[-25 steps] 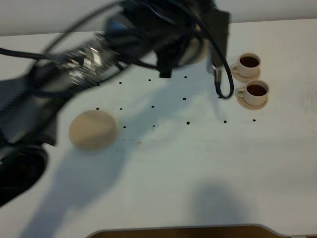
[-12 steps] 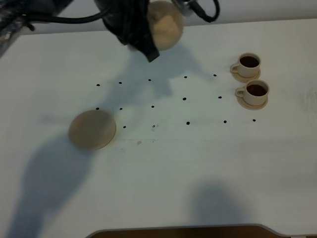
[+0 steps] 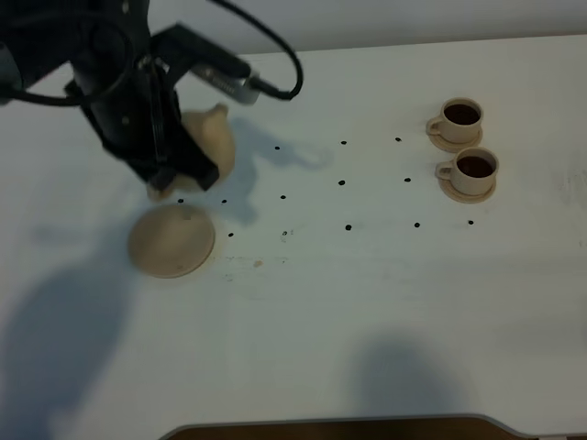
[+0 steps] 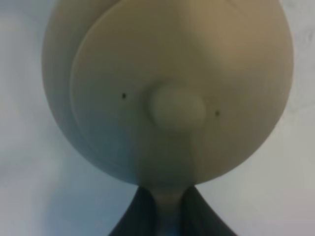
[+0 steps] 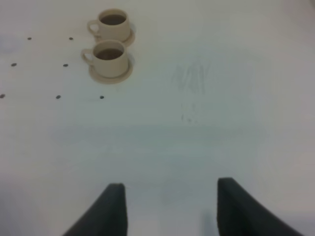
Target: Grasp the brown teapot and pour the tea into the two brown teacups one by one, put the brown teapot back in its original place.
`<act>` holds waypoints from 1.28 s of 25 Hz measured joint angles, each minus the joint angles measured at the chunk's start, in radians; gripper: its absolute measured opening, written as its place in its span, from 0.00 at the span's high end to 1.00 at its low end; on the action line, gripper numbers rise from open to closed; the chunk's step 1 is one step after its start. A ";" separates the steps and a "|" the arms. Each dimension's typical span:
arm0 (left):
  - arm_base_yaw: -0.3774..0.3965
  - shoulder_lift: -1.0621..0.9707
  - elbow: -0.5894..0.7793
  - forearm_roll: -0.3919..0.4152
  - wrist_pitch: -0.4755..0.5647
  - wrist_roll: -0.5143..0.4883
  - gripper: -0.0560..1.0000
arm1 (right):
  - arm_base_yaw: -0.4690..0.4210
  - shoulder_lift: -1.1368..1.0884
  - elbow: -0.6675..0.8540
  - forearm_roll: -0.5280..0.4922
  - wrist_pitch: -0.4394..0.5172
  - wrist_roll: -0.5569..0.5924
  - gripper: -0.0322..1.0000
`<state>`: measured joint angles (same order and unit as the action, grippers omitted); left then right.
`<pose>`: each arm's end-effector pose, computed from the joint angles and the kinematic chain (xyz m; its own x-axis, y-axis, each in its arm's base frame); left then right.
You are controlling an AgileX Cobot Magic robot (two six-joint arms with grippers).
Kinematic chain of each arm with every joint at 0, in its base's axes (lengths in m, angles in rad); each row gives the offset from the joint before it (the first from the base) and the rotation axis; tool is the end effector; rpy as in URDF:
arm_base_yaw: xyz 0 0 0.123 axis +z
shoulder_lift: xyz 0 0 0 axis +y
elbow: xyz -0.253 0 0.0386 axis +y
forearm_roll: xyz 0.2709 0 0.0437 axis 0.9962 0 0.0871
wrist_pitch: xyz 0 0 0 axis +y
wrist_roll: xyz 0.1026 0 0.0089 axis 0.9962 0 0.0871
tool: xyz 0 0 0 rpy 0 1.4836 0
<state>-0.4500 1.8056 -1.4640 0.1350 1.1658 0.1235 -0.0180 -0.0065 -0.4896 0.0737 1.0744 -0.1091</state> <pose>0.3494 -0.1546 0.2095 -0.8029 0.5819 -0.1294 0.5647 0.8120 0.1473 0.0550 0.0057 0.2789 -0.4663 -0.0653 -0.8822 -0.0738 0.9967 -0.0348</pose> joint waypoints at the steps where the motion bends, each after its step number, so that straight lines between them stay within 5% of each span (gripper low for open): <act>1: 0.011 0.000 0.029 -0.015 -0.028 -0.018 0.83 | 0.000 0.000 0.000 0.000 0.000 0.000 0.57; 13: 0.074 -0.017 0.372 -0.049 -0.394 -0.211 0.83 | 0.000 0.000 0.000 0.000 0.000 0.000 0.57; 24: 0.077 -0.099 0.524 0.061 -0.519 -0.345 0.83 | 0.000 0.000 0.000 0.000 0.000 0.000 0.57; 32: 0.077 -0.099 0.539 0.053 -0.583 -0.361 0.83 | 0.000 0.000 0.000 0.000 0.000 0.000 0.57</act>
<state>-0.3726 1.7067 -0.9246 0.1884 0.5828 -0.2374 -0.0180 -0.0065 -0.4896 0.0737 1.0744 -0.1091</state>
